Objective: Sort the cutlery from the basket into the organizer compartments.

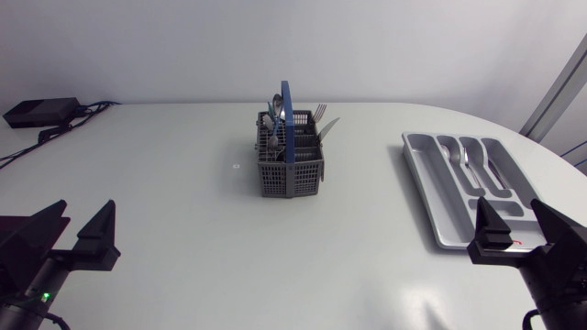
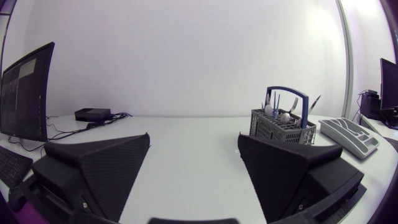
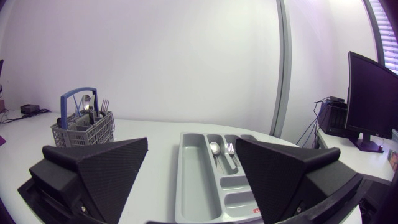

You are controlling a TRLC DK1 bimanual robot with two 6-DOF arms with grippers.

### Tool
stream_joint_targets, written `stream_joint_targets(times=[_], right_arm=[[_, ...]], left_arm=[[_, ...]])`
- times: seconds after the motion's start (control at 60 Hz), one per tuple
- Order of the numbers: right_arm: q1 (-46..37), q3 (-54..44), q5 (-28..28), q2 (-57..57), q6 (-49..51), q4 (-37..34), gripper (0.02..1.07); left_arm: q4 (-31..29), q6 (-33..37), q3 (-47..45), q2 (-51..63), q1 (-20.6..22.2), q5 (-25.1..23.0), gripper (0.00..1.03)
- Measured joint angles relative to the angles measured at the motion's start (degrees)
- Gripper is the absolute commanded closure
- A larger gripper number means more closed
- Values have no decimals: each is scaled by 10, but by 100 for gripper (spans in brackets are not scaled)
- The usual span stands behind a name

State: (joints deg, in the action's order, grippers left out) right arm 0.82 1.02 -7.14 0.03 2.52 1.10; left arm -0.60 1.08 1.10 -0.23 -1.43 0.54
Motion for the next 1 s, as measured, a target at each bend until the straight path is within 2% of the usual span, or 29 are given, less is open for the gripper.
stream_joint_targets(times=[0.35,0.667,0.9,1.0], right_arm=[[4,0,0,0,0,0,6],[47,2,-2,5,0,5,7],[88,52,-9,107,0,31,7],[120,88,-23,165,0,44,7]], left_arm=[[0,0,0,0,0,0,6],[1,-11,0,0,0,0,6],[0,-11,31,10,4,0,8],[2,-11,64,63,9,0,11]])
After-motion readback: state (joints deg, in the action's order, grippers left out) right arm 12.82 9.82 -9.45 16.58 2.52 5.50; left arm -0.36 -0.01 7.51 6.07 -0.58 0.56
